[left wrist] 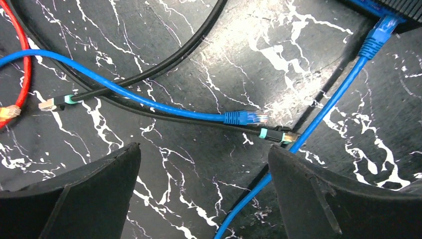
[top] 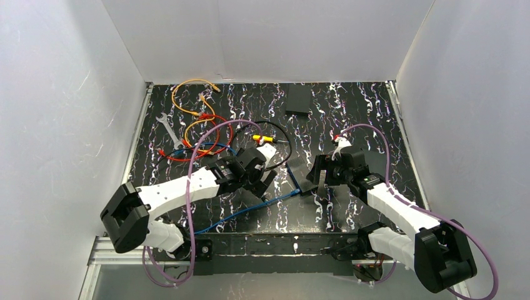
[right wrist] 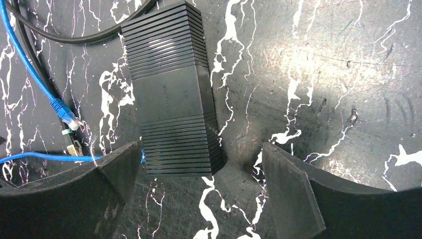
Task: Insert the plug into the switch port
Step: Insert the connector into the switch port, then pick up the connector from the center of the board.
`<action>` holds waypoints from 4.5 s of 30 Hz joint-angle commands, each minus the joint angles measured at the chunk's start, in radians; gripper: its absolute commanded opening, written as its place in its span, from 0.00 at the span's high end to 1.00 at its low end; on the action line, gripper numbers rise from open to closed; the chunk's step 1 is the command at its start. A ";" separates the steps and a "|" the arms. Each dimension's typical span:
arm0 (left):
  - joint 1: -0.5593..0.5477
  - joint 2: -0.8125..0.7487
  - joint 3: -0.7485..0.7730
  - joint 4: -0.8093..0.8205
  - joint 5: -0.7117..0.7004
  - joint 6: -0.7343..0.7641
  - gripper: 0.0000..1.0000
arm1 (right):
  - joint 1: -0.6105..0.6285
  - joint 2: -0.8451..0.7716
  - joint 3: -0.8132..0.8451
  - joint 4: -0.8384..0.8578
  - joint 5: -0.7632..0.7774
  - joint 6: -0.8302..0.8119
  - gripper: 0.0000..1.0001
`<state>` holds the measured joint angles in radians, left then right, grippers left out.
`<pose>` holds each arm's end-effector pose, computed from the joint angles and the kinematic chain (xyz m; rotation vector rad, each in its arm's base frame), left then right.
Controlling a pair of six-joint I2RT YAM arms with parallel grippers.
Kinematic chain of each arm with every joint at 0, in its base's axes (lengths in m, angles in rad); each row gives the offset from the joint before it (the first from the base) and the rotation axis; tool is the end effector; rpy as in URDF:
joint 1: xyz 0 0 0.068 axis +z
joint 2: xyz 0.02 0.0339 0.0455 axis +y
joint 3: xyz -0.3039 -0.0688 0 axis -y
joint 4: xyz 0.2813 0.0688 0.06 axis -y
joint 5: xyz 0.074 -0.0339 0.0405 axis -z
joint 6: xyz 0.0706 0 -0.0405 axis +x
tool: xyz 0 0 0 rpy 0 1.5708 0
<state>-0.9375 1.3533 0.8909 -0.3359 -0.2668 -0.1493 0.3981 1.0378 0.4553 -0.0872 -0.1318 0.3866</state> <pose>0.2116 -0.2567 0.2367 0.7809 2.2104 -0.2233 0.2235 0.1041 0.1812 -0.0865 2.2945 0.5644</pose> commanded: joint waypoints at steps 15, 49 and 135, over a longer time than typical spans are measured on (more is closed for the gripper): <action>0.022 0.147 -0.005 0.052 0.126 0.433 0.22 | 0.004 -0.038 -0.039 0.066 -0.043 -0.018 0.02; 0.064 0.212 0.037 0.102 0.209 0.431 0.36 | 0.004 -0.001 -0.044 0.078 -0.059 -0.017 0.03; 0.071 0.244 0.058 0.062 0.307 0.145 0.52 | 0.004 0.058 -0.033 0.126 -0.078 -0.023 0.04</action>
<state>-0.8654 1.5787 0.9268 -0.2729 -0.0116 -0.0681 0.3996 1.1023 0.4095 0.0063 -0.1955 0.3843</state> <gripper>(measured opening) 0.472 0.966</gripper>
